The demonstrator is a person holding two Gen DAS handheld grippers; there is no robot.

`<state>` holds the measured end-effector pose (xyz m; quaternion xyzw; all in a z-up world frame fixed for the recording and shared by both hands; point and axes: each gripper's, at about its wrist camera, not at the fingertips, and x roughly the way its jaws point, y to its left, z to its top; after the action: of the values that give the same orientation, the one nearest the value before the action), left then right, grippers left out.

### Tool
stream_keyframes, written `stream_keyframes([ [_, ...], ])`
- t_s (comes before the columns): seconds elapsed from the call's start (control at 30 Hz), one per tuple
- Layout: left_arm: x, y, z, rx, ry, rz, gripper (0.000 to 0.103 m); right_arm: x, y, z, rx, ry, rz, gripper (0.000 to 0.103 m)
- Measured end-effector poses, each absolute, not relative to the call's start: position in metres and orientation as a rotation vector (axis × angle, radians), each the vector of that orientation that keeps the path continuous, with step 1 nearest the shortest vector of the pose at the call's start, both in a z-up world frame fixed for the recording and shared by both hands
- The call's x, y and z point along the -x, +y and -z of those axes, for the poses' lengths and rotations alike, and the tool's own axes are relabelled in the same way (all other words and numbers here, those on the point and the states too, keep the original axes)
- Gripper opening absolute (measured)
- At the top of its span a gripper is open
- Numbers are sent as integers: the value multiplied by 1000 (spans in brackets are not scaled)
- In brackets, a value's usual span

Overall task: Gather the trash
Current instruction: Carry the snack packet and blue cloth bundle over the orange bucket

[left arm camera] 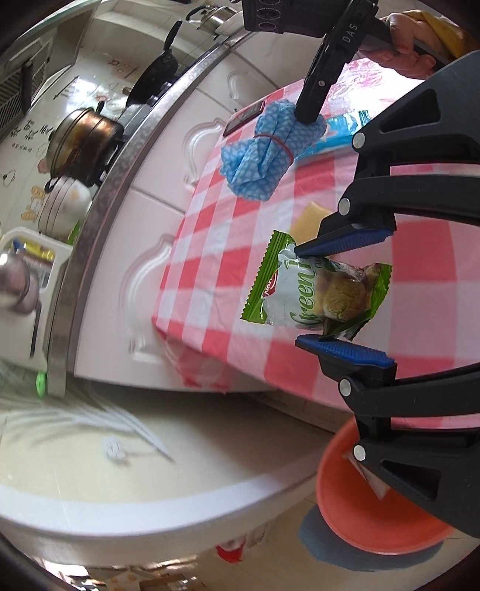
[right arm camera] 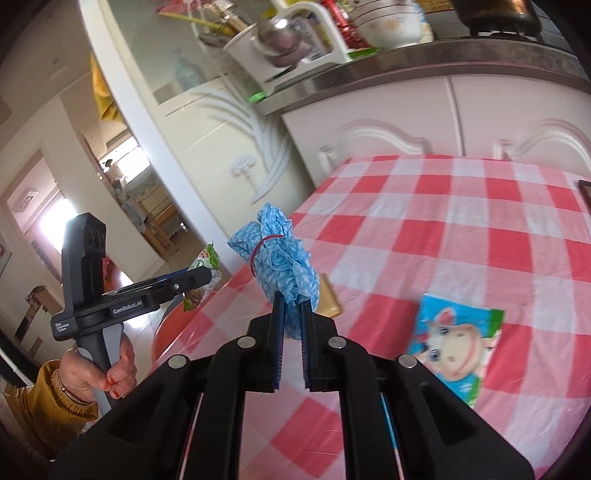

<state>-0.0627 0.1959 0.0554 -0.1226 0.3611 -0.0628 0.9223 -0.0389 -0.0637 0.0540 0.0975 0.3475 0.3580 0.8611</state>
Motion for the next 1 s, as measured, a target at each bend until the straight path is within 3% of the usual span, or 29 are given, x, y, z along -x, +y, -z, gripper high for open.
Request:
stream_keyframes([
  [0.43,111,289,-25,344,764,-65,45,73,43,-44,-80,841,-940,10],
  [1.0,145,351,25,420,832,-185,45,87,154,-24,141,946,-1018,11],
])
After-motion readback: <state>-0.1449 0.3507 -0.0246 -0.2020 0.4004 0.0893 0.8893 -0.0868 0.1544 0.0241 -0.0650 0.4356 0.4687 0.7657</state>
